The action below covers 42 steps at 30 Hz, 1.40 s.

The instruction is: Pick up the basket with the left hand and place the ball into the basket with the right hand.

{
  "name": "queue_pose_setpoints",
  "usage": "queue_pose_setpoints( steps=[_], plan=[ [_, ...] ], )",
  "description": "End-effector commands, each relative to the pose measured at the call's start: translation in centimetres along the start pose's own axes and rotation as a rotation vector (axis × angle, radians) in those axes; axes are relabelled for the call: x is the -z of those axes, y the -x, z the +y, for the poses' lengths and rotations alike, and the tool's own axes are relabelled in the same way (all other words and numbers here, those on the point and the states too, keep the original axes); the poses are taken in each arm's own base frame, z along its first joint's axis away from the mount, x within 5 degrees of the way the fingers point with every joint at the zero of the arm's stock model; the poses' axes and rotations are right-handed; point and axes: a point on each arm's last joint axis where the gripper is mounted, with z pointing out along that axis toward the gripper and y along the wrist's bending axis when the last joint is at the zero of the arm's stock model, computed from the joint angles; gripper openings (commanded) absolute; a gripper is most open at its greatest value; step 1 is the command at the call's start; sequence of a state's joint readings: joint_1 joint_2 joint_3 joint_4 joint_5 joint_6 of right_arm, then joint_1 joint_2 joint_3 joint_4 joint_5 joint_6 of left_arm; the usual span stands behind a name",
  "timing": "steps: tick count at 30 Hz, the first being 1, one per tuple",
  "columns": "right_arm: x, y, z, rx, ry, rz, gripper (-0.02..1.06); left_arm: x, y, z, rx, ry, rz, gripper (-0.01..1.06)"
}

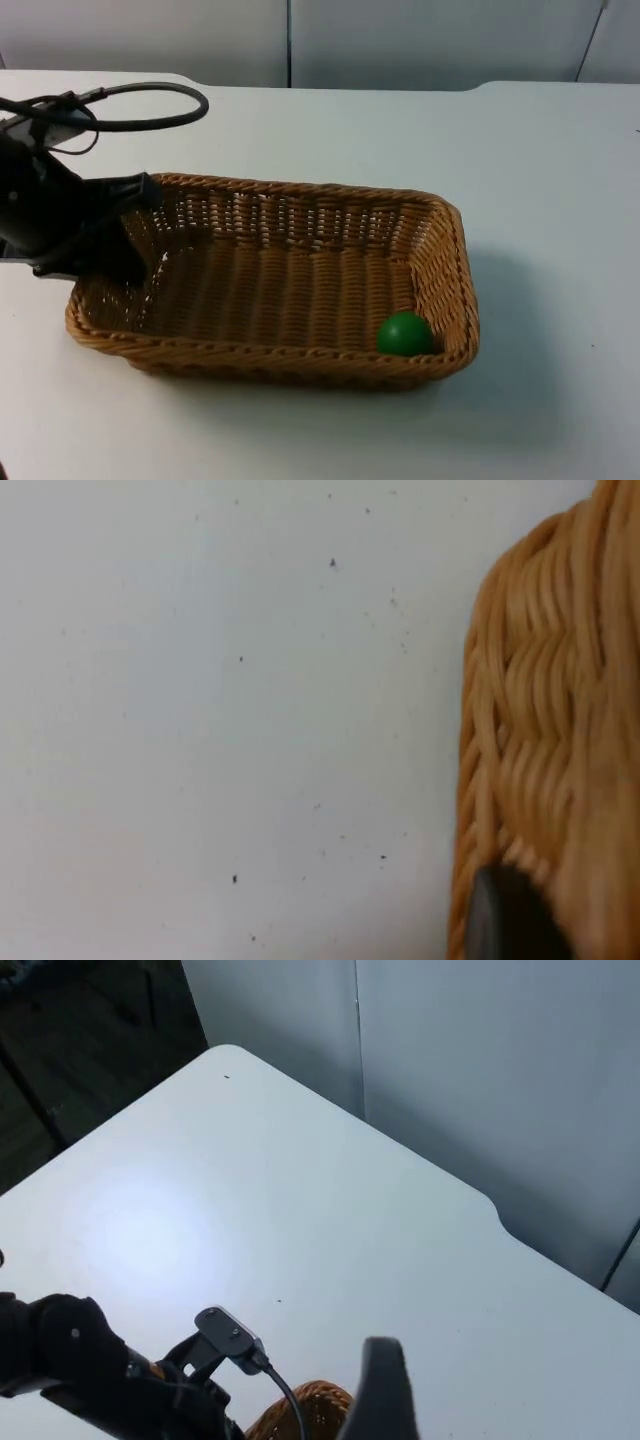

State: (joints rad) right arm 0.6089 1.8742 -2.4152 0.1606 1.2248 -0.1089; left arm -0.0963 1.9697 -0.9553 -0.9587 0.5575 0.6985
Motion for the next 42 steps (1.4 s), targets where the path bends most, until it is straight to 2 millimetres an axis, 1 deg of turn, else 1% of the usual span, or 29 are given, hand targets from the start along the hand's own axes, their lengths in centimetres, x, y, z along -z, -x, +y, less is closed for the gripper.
queue_pose_setpoints(
  steps=[1,3,4,5,7,10,11,15,16,18,20,21,22,25,26,27,30,31,32,33,35,36,37,38,40,41,42],
  plan=[
    [0.9,0.3,0.2,0.001,0.000,-0.026,0.64,0.1,0.3,-0.2,-0.002,0.002,-0.016,0.34],
    [0.9,0.3,0.2,0.001,0.000,-0.026,0.64,0.1,0.4,-0.1,-0.003,0.014,-0.029,0.55],
    [0.9,0.3,0.2,0.001,0.000,-0.026,0.64,0.1,0.5,-0.1,-0.007,0.021,-0.033,0.63],
    [0.9,0.3,0.2,0.001,-0.002,-0.025,0.64,0.2,0.5,0.0,-0.005,0.024,-0.038,0.67],
    [0.9,0.3,0.2,0.002,-0.004,-0.025,0.64,0.2,0.6,0.2,-0.003,0.026,-0.040,0.68],
    [0.9,0.3,0.2,0.004,-0.008,-0.025,0.64,1.0,1.2,0.9,0.011,0.019,-0.028,0.68],
    [0.9,0.3,0.2,0.004,-0.008,-0.025,0.64,1.0,1.2,0.9,0.011,0.019,-0.028,0.68],
    [0.9,0.3,0.1,0.007,-0.017,-0.024,0.64,2.7,2.6,1.1,0.051,-0.052,0.030,0.68],
    [0.9,0.3,0.1,0.007,-0.017,-0.024,0.64,2.7,2.6,1.1,0.051,-0.052,0.030,0.68],
    [0.9,0.3,0.0,0.011,-0.029,-0.023,0.64,3.6,3.3,0.7,0.053,-0.087,0.059,0.64],
    [0.9,0.3,0.0,0.011,-0.029,-0.023,0.64,4.9,3.7,0.5,0.007,-0.033,0.077,0.45],
    [0.9,0.3,0.0,0.011,-0.029,-0.023,0.64,4.9,3.7,0.5,0.007,-0.033,0.077,0.45],
    [0.9,0.3,0.0,0.011,-0.029,-0.023,0.64,5.6,3.8,0.4,-0.019,-0.002,0.073,0.37],
    [0.9,0.3,0.0,0.011,-0.029,-0.023,0.64,8.3,4.0,-0.5,-0.075,0.047,0.003,0.09],
    [0.9,0.3,0.0,0.011,-0.029,-0.023,0.64,8.3,4.0,-0.5,-0.075,0.047,0.003,0.09],
    [0.9,0.3,0.0,0.011,-0.029,-0.023,0.64,9.5,4.1,-1.1,-0.092,0.050,-0.038,0.01],
    [0.9,0.3,0.0,0.012,-0.031,-0.022,0.63,12.9,4.1,-2.7,-0.143,0.060,-0.153,0.00],
    [0.9,0.3,0.0,0.012,-0.031,-0.022,0.63,12.9,4.1,-2.7,-0.143,0.060,-0.153,0.00],
    [0.9,0.3,-0.1,0.014,-0.037,-0.022,0.61,14.1,3.9,-3.3,-0.160,0.058,-0.180,0.00],
    [1.0,0.3,-0.2,0.018,-0.049,-0.021,0.55,15.5,3.3,-4.1,-0.184,0.069,-0.195,0.00],
    [1.1,0.3,-0.8,0.016,-0.115,-0.018,0.25,17.6,2.1,-5.1,-0.230,0.115,-0.210,0.00],
    [1.1,0.3,-0.8,0.016,-0.115,-0.018,0.25,17.6,2.1,-5.1,-0.230,0.115,-0.210,0.00],
    [1.4,0.3,-0.9,0.021,-0.134,-0.020,0.09,18.4,1.4,-5.6,-0.243,0.144,-0.227,0.00],
    [1.6,0.3,-1.1,0.024,-0.156,-0.023,0.00,19.4,0.4,-6.1,-0.251,0.165,-0.262,0.00],
    [2.4,0.5,-1.1,0.019,-0.177,-0.037,0.00,20.8,-1.8,-7.0,-0.296,0.194,-0.327,0.00],
    [2.4,0.5,-1.1,0.019,-0.177,-0.037,0.00,20.8,-1.8,-7.0,-0.296,0.194,-0.327,0.00],
    [3.1,0.6,-1.1,0.018,-0.180,-0.049,0.00,21.7,-3.0,-7.6,-0.317,0.198,-0.366,0.00]
  ],
)
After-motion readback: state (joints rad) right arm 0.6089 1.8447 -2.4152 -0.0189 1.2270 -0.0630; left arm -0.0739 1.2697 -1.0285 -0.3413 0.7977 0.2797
